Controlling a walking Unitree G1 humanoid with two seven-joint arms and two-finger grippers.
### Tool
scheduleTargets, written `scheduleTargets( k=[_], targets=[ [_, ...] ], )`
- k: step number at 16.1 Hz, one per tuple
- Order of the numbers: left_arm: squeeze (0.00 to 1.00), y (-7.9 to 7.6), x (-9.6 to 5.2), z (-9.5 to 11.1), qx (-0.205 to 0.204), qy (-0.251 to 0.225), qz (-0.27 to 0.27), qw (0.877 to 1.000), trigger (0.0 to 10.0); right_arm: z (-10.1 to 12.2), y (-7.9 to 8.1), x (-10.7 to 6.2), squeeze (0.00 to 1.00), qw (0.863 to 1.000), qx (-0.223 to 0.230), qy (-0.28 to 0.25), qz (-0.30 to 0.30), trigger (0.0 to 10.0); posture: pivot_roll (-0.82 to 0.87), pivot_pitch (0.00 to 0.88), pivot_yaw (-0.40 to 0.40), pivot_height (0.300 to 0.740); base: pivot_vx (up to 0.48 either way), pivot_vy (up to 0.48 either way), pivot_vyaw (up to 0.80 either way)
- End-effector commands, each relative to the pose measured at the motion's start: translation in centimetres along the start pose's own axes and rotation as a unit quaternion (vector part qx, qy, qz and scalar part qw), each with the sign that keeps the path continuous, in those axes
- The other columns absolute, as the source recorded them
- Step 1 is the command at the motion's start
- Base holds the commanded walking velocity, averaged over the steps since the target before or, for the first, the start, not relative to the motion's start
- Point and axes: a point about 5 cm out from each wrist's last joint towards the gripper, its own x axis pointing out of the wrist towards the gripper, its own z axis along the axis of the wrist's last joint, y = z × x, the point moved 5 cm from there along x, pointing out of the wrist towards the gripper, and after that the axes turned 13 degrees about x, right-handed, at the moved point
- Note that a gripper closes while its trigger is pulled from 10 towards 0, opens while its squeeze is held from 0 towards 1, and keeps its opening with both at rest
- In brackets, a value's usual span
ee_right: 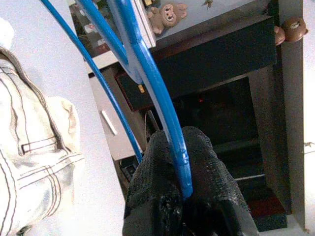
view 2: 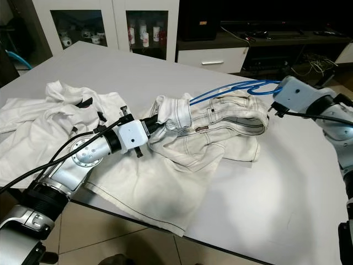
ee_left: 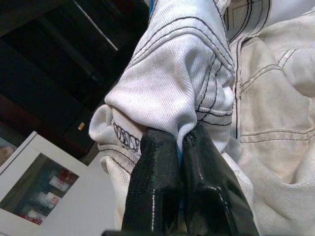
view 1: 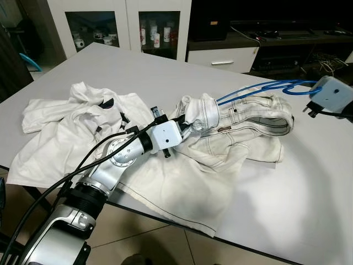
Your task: Hang hanger
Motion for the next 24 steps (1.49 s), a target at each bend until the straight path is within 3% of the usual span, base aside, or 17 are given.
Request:
scheduleTargets(
  k=[1, 3, 4, 5, 7, 11, 13, 14, 15, 16, 17, 18, 20, 22, 24],
  targets=[
    [0.0, -0.8, -0.3, -0.9, -0.005, 0.022, -0.012, 1.0, 0.0, 0.3, -1.7, -0.9, 0.0, 1.0, 0.024, -0.011, -0.008, 10.0, 0.05, 0.0, -0.036, 0.723, 0.0, 0.0, 0.0],
    [0.0, -0.4, -0.1, -1.0, -0.007, 0.029, 0.001, 1.0, 0.0, 1.7, -1.5, -1.2, 0.0, 0.998, 0.034, -0.033, 0.049, 10.0, 0.05, 0.0, -0.035, 0.723, 0.0, 0.0, 0.0],
    [0.0, -0.3, 0.0, -1.0, -0.01, 0.031, 0.005, 0.999, 2.5, 1.8, -1.4, -1.2, 0.0, 0.997, 0.037, -0.033, 0.061, 10.0, 0.05, 0.0, -0.035, 0.723, 0.0, 0.0, 0.0],
    [0.0, 0.0, 0.1, -1.1, -0.011, 0.035, 0.011, 0.999, 10.0, 1.8, -1.2, -1.5, 0.0, 0.994, 0.05, -0.022, 0.098, 10.0, 0.05, 0.0, -0.035, 0.723, 0.0, 0.0, 0.0],
    [0.0, 0.1, 0.2, -1.2, -0.006, 0.037, 0.016, 0.999, 10.0, 1.8, -1.1, -1.9, 0.0, 0.989, 0.073, -0.015, 0.13, 10.0, 0.05, 0.0, -0.038, 0.723, 0.0, 0.0, 0.0],
    [0.0, 0.2, 0.1, -1.7, -0.005, 0.051, 0.025, 0.998, 10.0, 1.9, -3.4, -2.0, 0.0, 0.993, 0.093, -0.029, 0.071, 10.0, 0.05, 0.0, -0.038, 0.723, 0.0, 0.0, 0.0],
    [0.0, 0.2, 0.1, -1.6, -0.003, 0.051, 0.026, 0.998, 10.0, 1.5, -2.6, -2.0, 0.0, 0.992, 0.098, -0.024, 0.081, 9.4, 0.05, 0.0, -0.038, 0.723, 0.0, 0.0, 0.0],
    [0.0, 0.3, 0.1, -1.6, -0.002, 0.05, 0.027, 0.998, 10.0, 1.3, -1.7, -2.1, 0.0, 0.991, 0.095, -0.023, 0.095, 3.0, 0.05, 0.0, -0.031, 0.723, 0.0, 0.0, 0.0],
    [0.0, 0.4, 0.2, -1.6, -0.001, 0.05, 0.027, 0.998, 10.0, 1.2, -1.4, -2.1, 0.0, 0.991, 0.09, -0.021, 0.095, 1.4, 0.05, 0.0, -0.031, 0.723, 0.0, 0.0, 0.0],
    [0.0, 0.5, 0.2, -1.6, 0.002, 0.049, 0.027, 0.998, 10.0, 0.9, -1.5, -2.0, 0.0, 0.994, 0.079, -0.017, 0.076, 3.5, 0.05, 0.0, -0.026, 0.723, 0.0, 0.0, 0.0],
    [0.0, 0.5, 0.2, -1.5, 0.003, 0.049, 0.026, 0.998, 10.0, 0.9, -1.6, -2.0, 0.0, 0.994, 0.077, -0.018, 0.072, 4.4, 0.05, 0.0, -0.026, 0.723, 0.0, 0.0, 0.0],
    [0.0, 0.5, 0.2, -1.6, 0.004, 0.049, 0.026, 0.998, 10.0, 1.0, -1.9, -2.0, 0.0, 0.995, 0.074, -0.02, 0.063, 10.0, 0.04, 0.0, -0.018, 0.723, 0.0, 0.0, 0.0],
    [0.0, 0.6, 0.3, -1.5, 0.011, 0.048, 0.026, 0.998, 10.0, 1.1, -2.8, -2.0, 0.0, 0.998, 0.05, -0.018, 0.038, 10.0, 0.04, 0.0, -0.015, 0.723, 0.0, 0.0, 0.0],
    [0.0, 0.8, 0.3, -1.6, 0.015, 0.049, 0.027, 0.998, 10.0, 1.0, -4.7, -2.3, 0.0, 1.0, 0.004, -0.007, -0.008, 10.0, 0.04, 0.0, -0.016, 0.723, 0.0, 0.0, 0.0],
    [0.0, 0.8, 0.3, -1.6, 0.016, 0.05, 0.028, 0.998, 10.0, 1.2, -5.6, -2.6, 0.0, 0.999, -0.029, 0.001, -0.016, 10.0, 0.04, 0.0, -0.017, 0.723, 0.0, 0.0, 0.0]
  ],
)
